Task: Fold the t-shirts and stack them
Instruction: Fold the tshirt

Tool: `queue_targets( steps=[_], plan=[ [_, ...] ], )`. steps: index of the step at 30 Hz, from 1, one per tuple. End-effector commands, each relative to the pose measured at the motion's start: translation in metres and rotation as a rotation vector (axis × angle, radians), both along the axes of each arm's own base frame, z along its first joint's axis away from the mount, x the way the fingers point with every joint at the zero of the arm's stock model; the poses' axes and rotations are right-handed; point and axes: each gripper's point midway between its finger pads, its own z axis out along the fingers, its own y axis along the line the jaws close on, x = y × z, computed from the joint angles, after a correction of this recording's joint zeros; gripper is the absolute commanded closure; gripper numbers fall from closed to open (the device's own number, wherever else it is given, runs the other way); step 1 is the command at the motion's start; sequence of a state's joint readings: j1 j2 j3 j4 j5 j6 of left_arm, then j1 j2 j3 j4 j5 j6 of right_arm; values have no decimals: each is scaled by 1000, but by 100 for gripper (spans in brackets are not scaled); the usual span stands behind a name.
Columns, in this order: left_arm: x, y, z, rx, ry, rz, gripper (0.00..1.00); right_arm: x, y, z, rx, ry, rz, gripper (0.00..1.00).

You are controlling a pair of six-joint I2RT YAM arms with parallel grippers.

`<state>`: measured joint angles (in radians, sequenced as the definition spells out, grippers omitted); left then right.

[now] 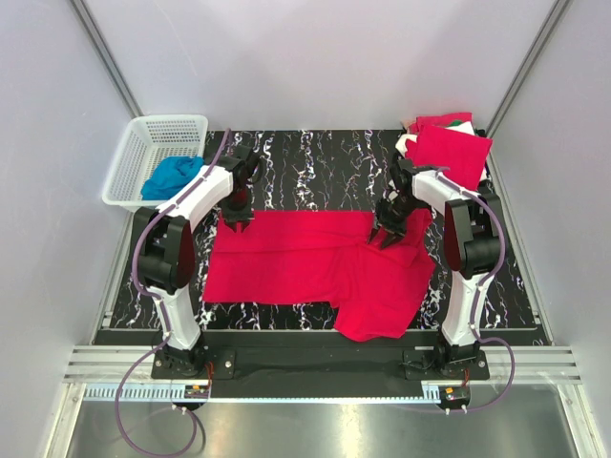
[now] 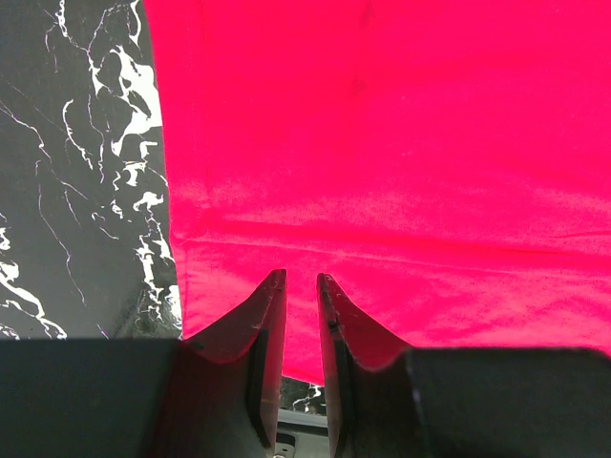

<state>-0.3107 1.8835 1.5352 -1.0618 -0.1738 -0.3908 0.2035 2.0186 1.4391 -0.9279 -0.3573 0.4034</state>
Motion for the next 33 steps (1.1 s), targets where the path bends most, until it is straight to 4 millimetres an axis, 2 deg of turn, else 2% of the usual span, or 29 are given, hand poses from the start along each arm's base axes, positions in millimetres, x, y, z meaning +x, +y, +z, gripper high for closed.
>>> queue_targets(
  steps=[1,7,11,12,14,20,26,29,33],
  plan=[
    [6,3,8,17,-42,-12,77,16,7,12,7,-56,-2,53],
    [9,1,8,11,-46,-13,77,17,7,19,3,-66,-3,63],
    [9,0,6,6,-44,-12,77,16,6,24,-3,-67,0,83],
    [10,-1,7,2,-49,-12,77,15,6,25,-5,-67,1,92],
    [10,-1,6,-1,-48,-13,77,14,5,26,-5,-65,-1,99],
    [13,-4,6,-12,-52,-13,77,4,7,36,-7,-56,0,100],
    [19,-8,9,-28,-65,-14,77,-17,24,64,35,-58,-14,100],
    [21,-9,13,-36,-80,-19,77,-34,37,66,42,-38,-8,100],
    [20,-7,16,-30,-90,-24,77,-61,55,56,42,17,15,100]
  ],
)
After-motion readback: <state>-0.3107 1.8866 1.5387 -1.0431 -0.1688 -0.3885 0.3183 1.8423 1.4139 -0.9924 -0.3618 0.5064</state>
